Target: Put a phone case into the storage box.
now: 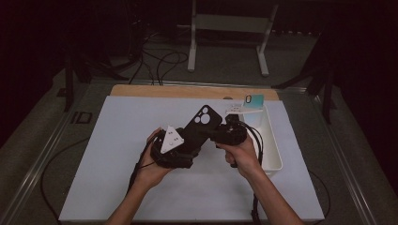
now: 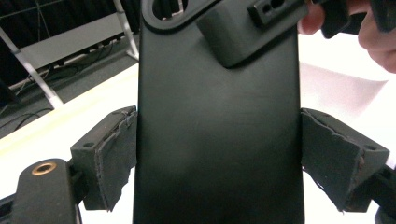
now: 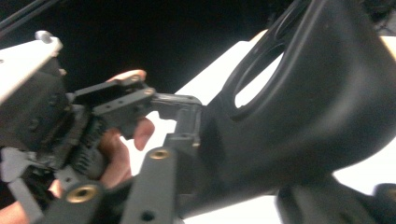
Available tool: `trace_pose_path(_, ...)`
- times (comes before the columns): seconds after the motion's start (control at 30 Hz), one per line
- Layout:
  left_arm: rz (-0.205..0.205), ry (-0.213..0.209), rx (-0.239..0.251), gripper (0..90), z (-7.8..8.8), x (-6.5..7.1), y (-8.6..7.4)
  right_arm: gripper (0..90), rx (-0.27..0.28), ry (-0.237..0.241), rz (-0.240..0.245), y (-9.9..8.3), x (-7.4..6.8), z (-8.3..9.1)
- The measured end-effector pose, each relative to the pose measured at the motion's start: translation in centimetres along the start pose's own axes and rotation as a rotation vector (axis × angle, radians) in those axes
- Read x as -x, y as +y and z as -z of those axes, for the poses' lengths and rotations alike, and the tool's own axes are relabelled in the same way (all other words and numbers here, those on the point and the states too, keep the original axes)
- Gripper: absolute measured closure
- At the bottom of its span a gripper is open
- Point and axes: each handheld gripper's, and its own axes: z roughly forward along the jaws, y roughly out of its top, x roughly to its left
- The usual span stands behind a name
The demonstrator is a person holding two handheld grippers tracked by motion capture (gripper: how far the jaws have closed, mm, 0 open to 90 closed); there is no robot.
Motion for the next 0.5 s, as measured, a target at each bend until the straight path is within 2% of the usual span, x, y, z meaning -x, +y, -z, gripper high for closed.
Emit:
trace_pose_path(0.07,-0.013,-0.001,-0.015,14.8,-0.1,0.0,0.0,80.6,-0.003,0.004,0.009,0.0,-0.2,-0.1)
trace_pose_path(0.1,-0.007,-0.006,-0.029,14.2,-0.3,0.0,0.0,81.7,-0.008,0.005,0.008,-0.1,-0.3,-0.1)
trace_pose_path(0.17,-0.016,0.028,-0.033,13.1,-0.4,0.3,-0.1,85.5,-0.015,-0.004,0.019,-0.2,-0.5,-0.2)
trace_pose_path(0.2,-0.005,0.006,-0.037,15.9,-0.4,0.2,-0.1,85.6,-0.015,-0.001,0.021,-0.2,-0.5,-0.3)
trace_pose_path(0.23,0.002,-0.004,-0.035,14.0,-0.4,0.1,-0.2,85.8,-0.015,-0.023,0.039,-0.2,-0.6,-0.3)
trace_pose_path(0.27,0.013,-0.002,-0.031,14.2,-0.4,0.0,-0.2,85.9,-0.016,-0.028,0.041,-0.2,-0.6,-0.3)
trace_pose_path(0.37,0.045,-0.032,-0.025,13.4,-0.2,-0.5,-0.3,86.1,-0.020,-0.024,0.040,-0.2,-0.5,-0.2)
trace_pose_path(0.5,0.069,-0.055,-0.028,11.7,0.0,-0.9,-0.3,86.1,-0.020,-0.031,0.043,-0.2,-0.4,0.0)
